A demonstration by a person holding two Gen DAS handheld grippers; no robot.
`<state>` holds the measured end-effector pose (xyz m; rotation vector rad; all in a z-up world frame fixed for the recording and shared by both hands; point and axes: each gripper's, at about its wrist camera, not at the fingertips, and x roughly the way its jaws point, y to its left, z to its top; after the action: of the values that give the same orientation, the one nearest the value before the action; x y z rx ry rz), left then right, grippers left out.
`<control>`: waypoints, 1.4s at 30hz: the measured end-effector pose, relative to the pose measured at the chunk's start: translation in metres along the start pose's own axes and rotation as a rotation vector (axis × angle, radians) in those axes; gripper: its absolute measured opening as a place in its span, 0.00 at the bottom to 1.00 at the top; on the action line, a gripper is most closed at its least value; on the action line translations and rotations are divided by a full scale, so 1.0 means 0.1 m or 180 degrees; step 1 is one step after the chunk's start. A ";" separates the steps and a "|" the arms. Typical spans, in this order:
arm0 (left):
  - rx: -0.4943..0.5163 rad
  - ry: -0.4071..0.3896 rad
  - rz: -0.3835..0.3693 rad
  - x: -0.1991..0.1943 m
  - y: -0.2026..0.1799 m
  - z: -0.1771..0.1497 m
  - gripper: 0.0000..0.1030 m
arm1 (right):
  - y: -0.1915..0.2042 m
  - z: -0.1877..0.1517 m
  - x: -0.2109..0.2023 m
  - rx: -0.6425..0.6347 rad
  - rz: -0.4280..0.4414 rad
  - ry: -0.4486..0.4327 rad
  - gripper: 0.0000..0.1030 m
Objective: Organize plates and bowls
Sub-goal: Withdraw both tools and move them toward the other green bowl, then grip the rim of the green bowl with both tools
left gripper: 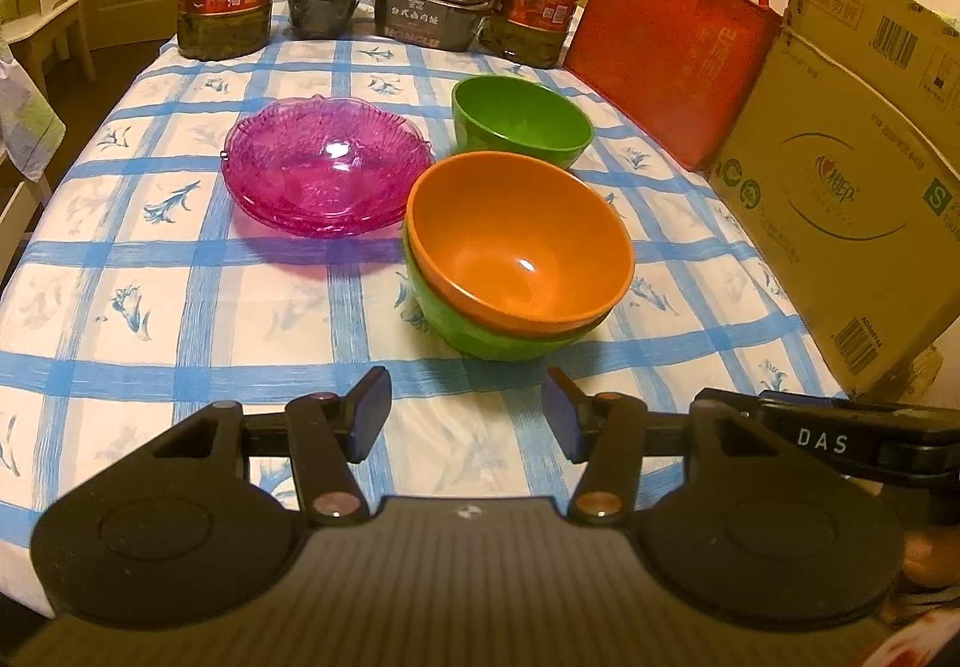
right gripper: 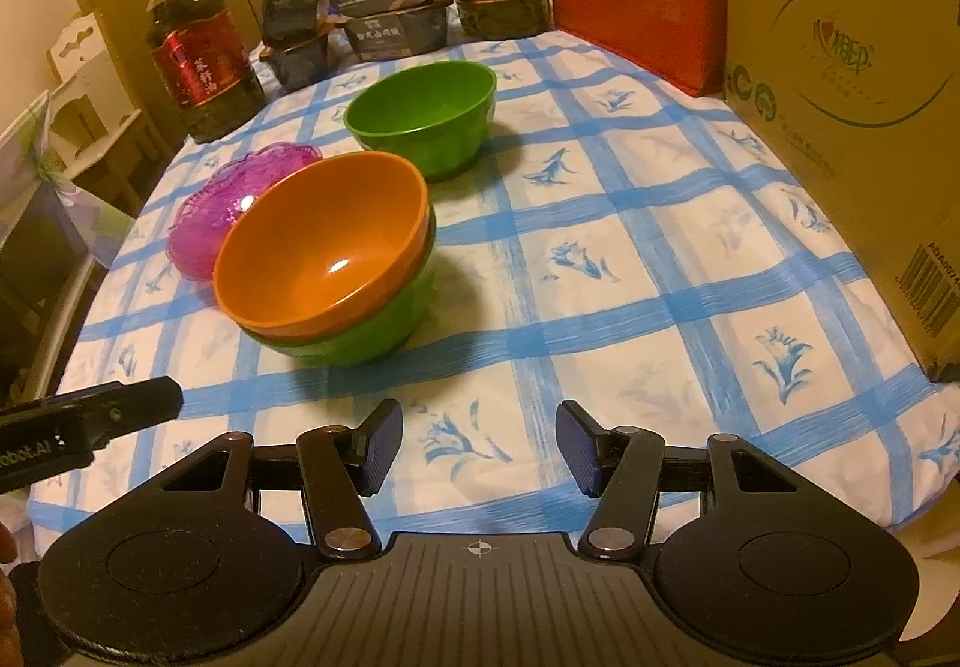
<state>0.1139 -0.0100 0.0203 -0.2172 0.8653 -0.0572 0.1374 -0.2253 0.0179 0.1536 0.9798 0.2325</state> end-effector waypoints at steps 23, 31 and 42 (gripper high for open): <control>0.0182 -0.0071 -0.0178 0.53 0.10 1.12 0.50 | -0.33 0.98 0.27 0.0262 0.0176 -0.0188 0.55; 0.0188 0.0123 -0.0192 1.27 0.22 1.68 0.48 | -0.37 1.51 0.80 0.0261 0.0277 -0.0126 0.55; 0.0292 0.0392 -0.0275 2.24 0.21 2.14 0.37 | -0.41 2.05 1.68 0.0293 0.0405 0.0019 0.54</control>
<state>0.4211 0.0147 -0.0178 -0.1661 0.9734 -0.1921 0.4037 -0.2256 -0.0135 0.3004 0.9881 0.3047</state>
